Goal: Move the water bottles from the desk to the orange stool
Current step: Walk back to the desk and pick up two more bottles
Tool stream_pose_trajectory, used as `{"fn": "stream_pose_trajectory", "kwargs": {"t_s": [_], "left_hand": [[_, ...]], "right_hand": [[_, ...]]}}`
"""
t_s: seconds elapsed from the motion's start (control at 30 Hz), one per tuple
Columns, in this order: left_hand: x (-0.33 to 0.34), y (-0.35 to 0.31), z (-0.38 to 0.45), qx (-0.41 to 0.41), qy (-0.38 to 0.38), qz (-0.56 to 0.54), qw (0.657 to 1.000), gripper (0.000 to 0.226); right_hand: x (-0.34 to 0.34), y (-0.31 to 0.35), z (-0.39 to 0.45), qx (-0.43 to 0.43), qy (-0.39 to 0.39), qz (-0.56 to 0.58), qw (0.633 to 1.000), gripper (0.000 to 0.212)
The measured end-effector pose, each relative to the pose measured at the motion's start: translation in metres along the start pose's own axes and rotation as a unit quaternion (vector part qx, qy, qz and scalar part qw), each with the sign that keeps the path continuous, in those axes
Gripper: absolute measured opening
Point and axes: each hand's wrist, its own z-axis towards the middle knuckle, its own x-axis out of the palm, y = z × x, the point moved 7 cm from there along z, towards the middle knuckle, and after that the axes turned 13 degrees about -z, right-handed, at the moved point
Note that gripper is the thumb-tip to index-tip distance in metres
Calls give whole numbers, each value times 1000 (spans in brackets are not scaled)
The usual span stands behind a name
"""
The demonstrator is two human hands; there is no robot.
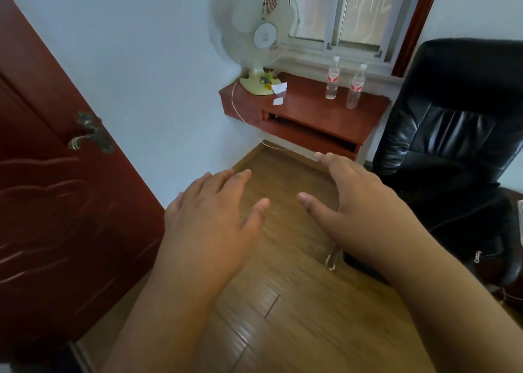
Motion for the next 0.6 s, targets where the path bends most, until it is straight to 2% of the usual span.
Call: {"fn": "stream_pose_trajectory", "kwargs": {"t_s": [0.27, 0.6], "left_hand": [[5, 23, 96, 36, 16, -10, 999, 64], [-29, 74, 249, 94, 18, -17, 995, 64]], "right_hand": [[10, 10, 90, 25, 0, -15, 1000, 81], [8, 62, 222, 89, -17, -31, 995, 81]]}}
